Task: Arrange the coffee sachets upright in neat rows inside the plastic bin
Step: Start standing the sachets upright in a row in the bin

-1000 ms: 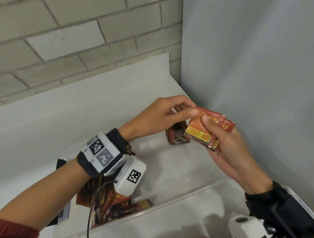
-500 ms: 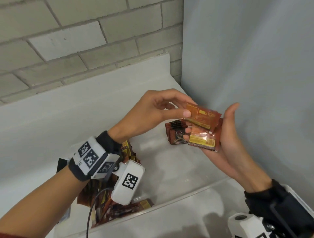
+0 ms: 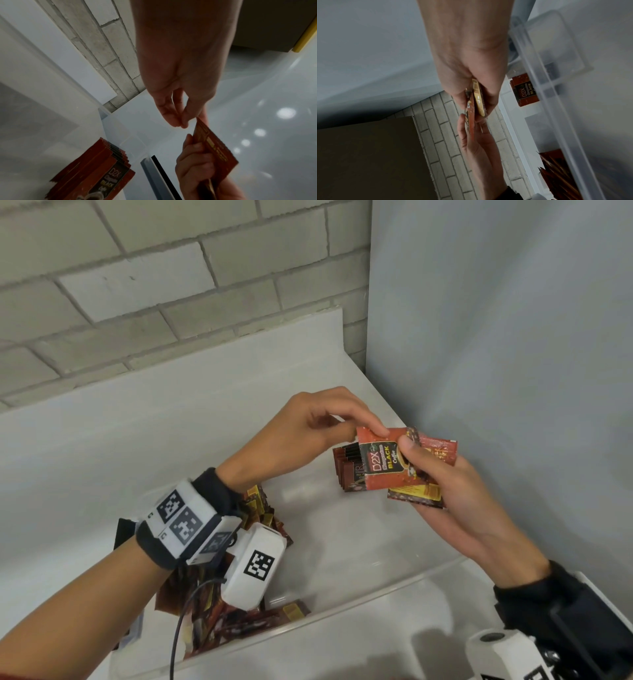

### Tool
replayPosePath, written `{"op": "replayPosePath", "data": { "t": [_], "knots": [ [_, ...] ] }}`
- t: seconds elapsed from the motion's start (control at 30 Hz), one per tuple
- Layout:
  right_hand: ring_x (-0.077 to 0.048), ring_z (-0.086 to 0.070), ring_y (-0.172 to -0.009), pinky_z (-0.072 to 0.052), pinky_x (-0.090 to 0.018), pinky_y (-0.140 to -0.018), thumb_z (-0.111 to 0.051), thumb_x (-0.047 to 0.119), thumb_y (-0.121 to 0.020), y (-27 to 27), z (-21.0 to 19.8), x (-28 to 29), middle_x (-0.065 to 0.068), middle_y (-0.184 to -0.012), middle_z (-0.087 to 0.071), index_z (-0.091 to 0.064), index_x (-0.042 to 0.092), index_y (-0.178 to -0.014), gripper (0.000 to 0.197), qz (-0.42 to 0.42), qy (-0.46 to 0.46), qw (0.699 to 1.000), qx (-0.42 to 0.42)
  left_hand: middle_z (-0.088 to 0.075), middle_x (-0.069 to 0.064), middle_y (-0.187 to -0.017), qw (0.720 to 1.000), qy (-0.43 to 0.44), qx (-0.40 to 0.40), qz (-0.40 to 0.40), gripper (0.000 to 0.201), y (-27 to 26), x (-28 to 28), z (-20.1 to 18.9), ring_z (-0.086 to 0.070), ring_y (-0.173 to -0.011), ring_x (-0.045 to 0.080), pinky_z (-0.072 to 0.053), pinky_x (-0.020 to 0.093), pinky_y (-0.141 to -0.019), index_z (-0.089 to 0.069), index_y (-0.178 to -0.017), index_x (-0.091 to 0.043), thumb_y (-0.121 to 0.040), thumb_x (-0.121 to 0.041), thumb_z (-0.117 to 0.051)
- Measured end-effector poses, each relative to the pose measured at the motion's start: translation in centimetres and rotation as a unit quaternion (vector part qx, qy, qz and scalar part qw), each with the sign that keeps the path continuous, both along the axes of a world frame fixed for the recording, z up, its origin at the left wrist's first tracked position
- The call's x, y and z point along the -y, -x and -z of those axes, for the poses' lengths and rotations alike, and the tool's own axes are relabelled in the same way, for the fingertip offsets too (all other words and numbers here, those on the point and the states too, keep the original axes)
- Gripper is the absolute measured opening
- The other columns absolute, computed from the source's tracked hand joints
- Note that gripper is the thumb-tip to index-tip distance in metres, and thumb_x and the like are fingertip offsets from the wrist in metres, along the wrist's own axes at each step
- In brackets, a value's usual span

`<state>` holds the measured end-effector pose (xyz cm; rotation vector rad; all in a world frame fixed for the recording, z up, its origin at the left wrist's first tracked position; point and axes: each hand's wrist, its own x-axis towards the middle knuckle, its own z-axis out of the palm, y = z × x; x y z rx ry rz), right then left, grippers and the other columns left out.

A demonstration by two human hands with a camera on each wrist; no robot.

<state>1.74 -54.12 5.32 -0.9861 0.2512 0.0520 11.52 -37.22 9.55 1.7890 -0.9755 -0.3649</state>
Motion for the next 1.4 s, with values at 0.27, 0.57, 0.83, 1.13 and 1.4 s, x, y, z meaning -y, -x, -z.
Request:
{"op": "replayPosePath", "data": {
  "t": [0.27,0.57,0.83,1.13,1.4],
  "knots": [
    [-0.028,-0.067,-0.086,-0.057,-0.029,-0.064,-0.061,0.006,-0.078,0.0,-0.1,-0.2,-0.018,-0.093,-0.068,-0.062,0.001,-0.112,0.034,0.02,-0.016,0.999,0.025,-0.07,-0.004,-0.101,0.997,-0.064,-0.042,-0.012,0.02,1.0,0.2,-1.0,-0.065,-0.089,0.012,-0.056,0.033,-0.081,-0.069,-0.11,-0.015,-0.091,-0.018,-0.064],
    [-0.015,-0.068,-0.086,-0.053,-0.026,-0.079,-0.064,0.013,-0.073,-0.2,0.0,-0.1,-0.004,-0.09,-0.07,-0.063,0.012,-0.111,0.038,0.094,-0.022,0.995,0.038,-0.065,0.005,-0.105,0.994,-0.102,-0.018,0.025,0.03,-0.1,-0.3,-0.5,-0.064,-0.093,0.024,-0.055,0.037,-0.084,-0.07,-0.111,-0.011,-0.082,-0.004,-0.073],
    [-0.006,-0.067,-0.074,-0.054,-0.017,-0.067,-0.066,0.027,-0.069,-0.1,-0.3,-0.1,0.005,-0.077,-0.069,-0.066,0.017,-0.104,0.036,0.197,-0.058,0.978,0.024,-0.052,-0.003,-0.09,0.949,-0.249,0.163,0.102,0.031,-1.2,1.0,2.3,-0.048,-0.076,-0.008,-0.037,0.007,-0.073,-0.072,-0.11,-0.021,-0.083,-0.007,-0.071],
    [-0.007,-0.068,-0.076,-0.055,-0.018,-0.068,-0.063,0.023,-0.079,-0.1,-0.1,0.0,0.003,-0.082,-0.068,-0.066,0.016,-0.105,0.028,0.191,-0.071,0.979,0.015,-0.054,0.009,-0.099,0.878,-0.31,0.355,0.078,0.025,-0.9,2.4,5.9,-0.055,-0.091,0.028,-0.051,0.043,-0.058,-0.067,-0.11,-0.015,-0.087,-0.006,-0.065],
    [-0.01,-0.067,-0.084,-0.055,-0.02,-0.077,-0.057,0.017,-0.085,0.0,0.2,0.3,0.001,-0.087,-0.069,-0.064,0.014,-0.112,0.028,0.164,-0.093,0.982,0.027,-0.05,0.011,-0.083,0.869,-0.278,0.403,0.066,0.026,-0.8,2.5,6.7,-0.052,-0.078,0.028,-0.042,0.032,-0.039,-0.069,-0.093,-0.009,-0.072,0.004,-0.074]
  ]
}}
